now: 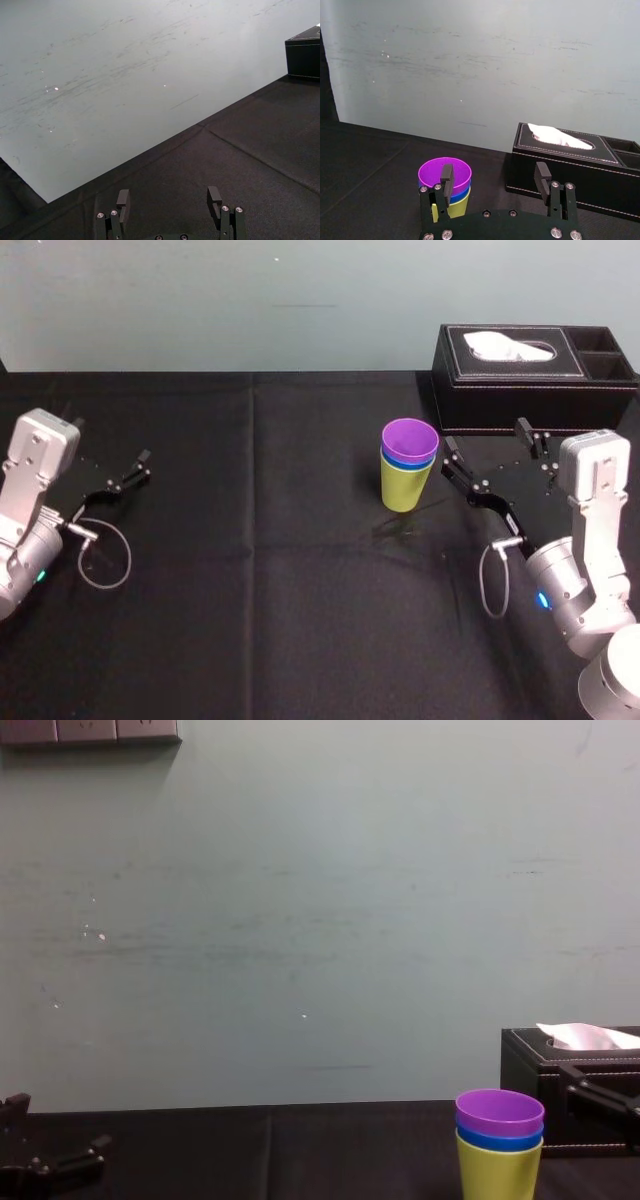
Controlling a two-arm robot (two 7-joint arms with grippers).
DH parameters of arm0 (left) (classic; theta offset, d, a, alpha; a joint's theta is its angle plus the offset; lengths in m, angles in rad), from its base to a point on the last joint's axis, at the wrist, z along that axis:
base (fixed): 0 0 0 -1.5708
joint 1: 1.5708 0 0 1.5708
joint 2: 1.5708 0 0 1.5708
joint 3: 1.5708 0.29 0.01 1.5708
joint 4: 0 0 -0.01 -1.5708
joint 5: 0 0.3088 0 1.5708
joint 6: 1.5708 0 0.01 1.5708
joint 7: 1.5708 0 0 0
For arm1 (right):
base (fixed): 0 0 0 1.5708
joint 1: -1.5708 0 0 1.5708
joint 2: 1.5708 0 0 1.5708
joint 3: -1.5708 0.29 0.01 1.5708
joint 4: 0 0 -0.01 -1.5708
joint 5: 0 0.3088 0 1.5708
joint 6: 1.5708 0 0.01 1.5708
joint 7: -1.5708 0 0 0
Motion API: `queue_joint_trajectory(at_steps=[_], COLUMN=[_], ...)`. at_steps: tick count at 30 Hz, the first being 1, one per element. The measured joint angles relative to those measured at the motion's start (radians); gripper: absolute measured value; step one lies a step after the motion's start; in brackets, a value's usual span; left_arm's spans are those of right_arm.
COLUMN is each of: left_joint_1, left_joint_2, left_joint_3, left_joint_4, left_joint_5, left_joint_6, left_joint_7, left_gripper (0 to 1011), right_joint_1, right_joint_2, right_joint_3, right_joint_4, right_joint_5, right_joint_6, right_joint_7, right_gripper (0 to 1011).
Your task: Stack the three plastic cups sequentially using one hand.
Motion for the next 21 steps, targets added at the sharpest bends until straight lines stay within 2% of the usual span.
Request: queue_joint_trajectory(at_steps=[21], left_joint_1=[0.0], left_joint_2=[0.0], left_joint_3=[0.0], left_joint_4=[0.0], left_joint_5=[0.0], left_joint_6=[0.0], left_joint_7=[0.0], left_gripper=[1011], right_joint_1=[0.003], right_joint_2=[0.002], right_joint_3=[-0.002], right_joint_4=[0.002], right_joint_5=[0.005], right_joint_6=[0.003], right_joint_7=[0.001], right_gripper=[1003])
